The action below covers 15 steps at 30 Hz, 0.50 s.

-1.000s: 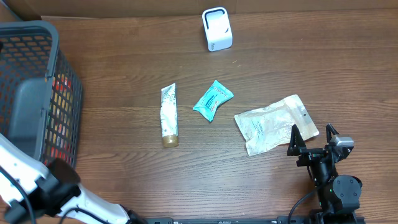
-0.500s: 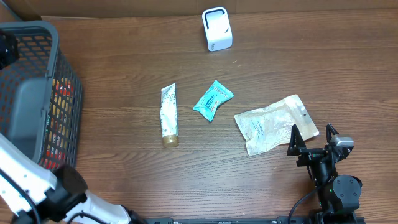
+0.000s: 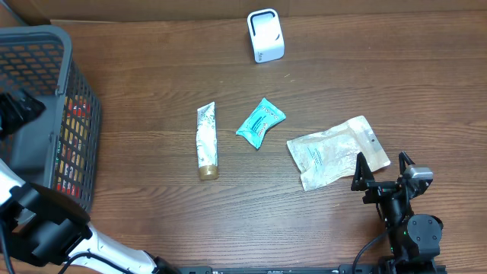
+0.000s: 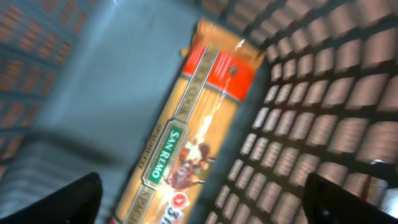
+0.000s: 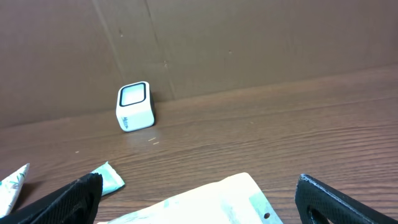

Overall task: Scan the item barcode
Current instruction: 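Lift the spaghetti packet upright out of the basket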

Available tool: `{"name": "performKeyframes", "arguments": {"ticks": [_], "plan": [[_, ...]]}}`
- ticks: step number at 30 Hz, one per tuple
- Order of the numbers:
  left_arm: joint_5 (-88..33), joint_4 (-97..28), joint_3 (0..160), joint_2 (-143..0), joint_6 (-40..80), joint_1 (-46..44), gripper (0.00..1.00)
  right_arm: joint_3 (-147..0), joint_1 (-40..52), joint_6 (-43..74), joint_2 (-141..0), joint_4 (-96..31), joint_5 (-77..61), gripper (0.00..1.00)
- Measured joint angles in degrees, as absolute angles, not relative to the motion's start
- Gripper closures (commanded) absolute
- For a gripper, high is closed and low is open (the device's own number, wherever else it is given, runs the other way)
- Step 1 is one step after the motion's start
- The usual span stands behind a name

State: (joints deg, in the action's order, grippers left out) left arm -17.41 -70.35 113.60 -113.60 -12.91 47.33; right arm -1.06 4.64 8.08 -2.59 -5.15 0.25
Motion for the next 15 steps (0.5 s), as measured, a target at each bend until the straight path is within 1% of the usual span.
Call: {"name": "performKeyframes", "arguments": {"ticks": [6, 11, 15], "plan": [[-17.58, -59.68, 98.72, -113.78, -19.97, 47.90, 0.00, -1.06, 4.64, 8.08, -2.59, -5.13, 0.27, 0.00], [-17.32, -50.83, 90.32, -113.78, -22.57, 47.90, 0.00, -1.04, 4.64, 8.10, -2.59, -5.15, 0.25, 0.00], [-17.30, -46.44, 86.32, -113.80, -23.11, 47.90, 0.00, -1.06, 4.64, 8.08, -2.59, -5.13, 0.25, 0.00]]}}
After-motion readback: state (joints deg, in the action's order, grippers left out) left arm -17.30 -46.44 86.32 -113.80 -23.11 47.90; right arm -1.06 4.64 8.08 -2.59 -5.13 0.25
